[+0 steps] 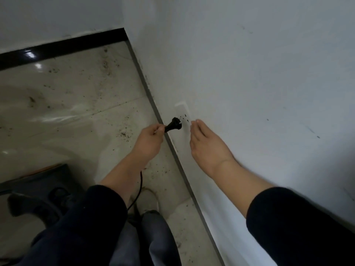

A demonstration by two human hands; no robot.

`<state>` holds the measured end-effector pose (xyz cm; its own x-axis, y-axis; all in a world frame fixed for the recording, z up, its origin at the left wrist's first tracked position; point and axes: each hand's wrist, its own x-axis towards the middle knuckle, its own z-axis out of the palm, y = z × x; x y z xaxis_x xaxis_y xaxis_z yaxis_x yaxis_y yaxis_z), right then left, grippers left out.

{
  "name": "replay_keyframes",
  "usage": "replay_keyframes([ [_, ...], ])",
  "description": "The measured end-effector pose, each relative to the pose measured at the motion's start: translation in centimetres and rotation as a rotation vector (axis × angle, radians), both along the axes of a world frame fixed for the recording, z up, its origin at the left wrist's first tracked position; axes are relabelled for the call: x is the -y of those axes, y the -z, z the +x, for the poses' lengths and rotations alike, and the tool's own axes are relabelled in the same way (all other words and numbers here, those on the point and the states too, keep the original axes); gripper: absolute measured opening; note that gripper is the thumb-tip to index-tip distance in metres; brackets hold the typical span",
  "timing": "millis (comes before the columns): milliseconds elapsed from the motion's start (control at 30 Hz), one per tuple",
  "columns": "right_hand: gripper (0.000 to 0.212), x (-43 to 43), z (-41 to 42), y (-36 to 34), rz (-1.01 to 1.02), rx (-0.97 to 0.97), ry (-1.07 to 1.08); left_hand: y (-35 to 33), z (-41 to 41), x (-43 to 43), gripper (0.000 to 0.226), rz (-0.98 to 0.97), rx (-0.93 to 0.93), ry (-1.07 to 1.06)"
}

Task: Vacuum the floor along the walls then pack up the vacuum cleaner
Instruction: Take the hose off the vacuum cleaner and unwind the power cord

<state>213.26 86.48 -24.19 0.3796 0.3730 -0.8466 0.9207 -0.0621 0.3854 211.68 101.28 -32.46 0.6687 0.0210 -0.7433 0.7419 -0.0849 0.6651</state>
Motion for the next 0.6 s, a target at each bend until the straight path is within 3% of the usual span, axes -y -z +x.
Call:
replay_keyframes([
  [267, 0.055, 0.0, -0.1, -0.3, -0.021, -0.02, 0.039, 0.9, 0.3, 0.8, 0.028, -0.123, -0.032, -0.098],
  [600, 0.054, 0.1, 0.2, -0.6, 0.017, -0.026, 0.062, 1.9, 1.6, 1.0, 0.031, -0.112, -0.059, -0.136],
])
